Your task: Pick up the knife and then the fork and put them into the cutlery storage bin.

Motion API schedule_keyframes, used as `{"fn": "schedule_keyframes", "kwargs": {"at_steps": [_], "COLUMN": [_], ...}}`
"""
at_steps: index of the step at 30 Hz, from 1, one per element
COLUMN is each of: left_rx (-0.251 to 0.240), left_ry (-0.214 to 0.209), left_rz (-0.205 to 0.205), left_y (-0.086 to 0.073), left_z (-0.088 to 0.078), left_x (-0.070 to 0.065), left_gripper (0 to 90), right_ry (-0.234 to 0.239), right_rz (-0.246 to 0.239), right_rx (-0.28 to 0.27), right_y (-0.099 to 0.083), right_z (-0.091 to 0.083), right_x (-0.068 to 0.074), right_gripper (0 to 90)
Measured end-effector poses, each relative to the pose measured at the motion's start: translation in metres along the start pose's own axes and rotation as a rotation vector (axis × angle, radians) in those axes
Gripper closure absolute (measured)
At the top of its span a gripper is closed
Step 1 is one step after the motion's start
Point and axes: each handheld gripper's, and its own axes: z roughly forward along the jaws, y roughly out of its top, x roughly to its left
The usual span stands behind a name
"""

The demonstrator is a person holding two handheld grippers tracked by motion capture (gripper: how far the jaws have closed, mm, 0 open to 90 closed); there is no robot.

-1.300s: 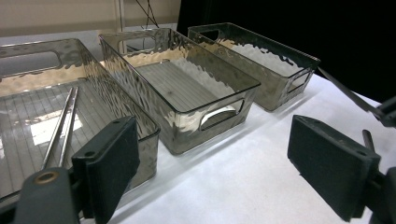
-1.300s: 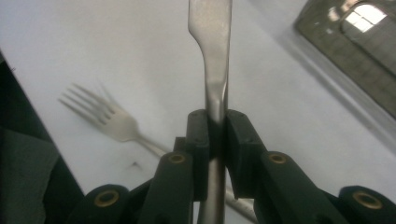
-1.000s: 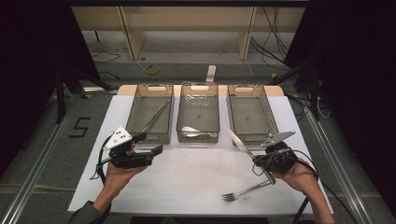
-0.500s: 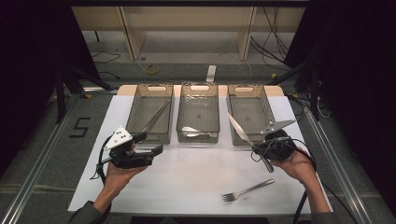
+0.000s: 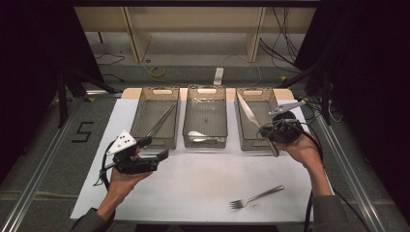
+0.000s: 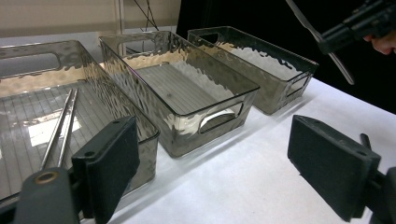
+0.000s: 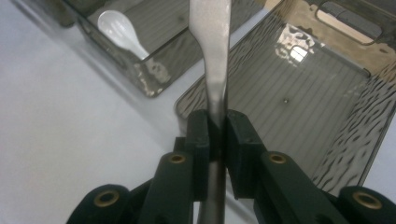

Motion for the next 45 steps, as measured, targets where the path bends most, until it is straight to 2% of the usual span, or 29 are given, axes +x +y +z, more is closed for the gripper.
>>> {"fn": "schedule_keyframes", "kwargs": {"at_steps": [7, 20, 24, 37, 45], "left_rx": [-0.001, -0.001, -0.003, -0.006, -0.009], "left_ry": [0.000, 0.001, -0.001, 0.000, -0.001], "left_rz": [0.002, -0.001, -0.003, -0.005, -0.007], "left_y": [0.000, 0.000, 0.000, 0.000, 0.001], "left_z": [0.000, 0.001, 0.001, 0.001, 0.001], "left_x": [0.000, 0.000, 0.000, 0.000, 0.000], "left_gripper": [16.1, 16.1, 16.1, 16.1, 16.1], "right_ry": [-0.019, -0.063, -0.075, -0.103, -0.106], "right_rz": [0.042, 0.082, 0.110, 0.160, 0.189], "right_rx": [0.004, 0.007, 0.007, 0.033, 0.053], "right_y": [0.017, 0.041, 0.046, 0.049, 0.048], "right_z": [0.007, 0.020, 0.026, 0.047, 0.062], "right_x": [-0.017, -0.037, -0.043, -0.053, -0.055], "right_gripper": [81.1, 81.1, 81.1, 81.1, 81.1]}}
